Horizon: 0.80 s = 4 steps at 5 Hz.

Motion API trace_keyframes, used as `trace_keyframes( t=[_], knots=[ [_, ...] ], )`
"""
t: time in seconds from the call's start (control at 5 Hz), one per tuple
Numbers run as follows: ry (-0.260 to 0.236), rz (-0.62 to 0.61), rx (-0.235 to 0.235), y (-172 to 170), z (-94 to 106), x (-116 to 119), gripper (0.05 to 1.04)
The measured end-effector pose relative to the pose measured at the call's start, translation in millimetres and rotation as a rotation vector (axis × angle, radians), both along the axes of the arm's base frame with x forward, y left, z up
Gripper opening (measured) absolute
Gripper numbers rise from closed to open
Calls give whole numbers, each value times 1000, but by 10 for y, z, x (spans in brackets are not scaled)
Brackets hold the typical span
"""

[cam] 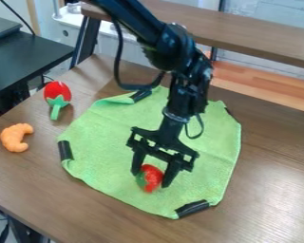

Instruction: Put the strawberry into the left of the table

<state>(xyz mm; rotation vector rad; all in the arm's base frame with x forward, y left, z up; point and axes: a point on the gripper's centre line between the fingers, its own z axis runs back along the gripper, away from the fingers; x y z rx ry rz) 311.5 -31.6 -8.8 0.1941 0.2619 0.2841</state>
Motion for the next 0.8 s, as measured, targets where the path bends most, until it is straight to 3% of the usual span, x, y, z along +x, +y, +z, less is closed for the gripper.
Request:
trace_keyframes(
  t=[0.4,0.6,0.8],
  knots=[
    [-97,-144,-106,-564,440,120,728],
    [-127,-160,-121,-743,556,195,728],
    [-127,-176,-118,-947,461,328,728]
  ],
)
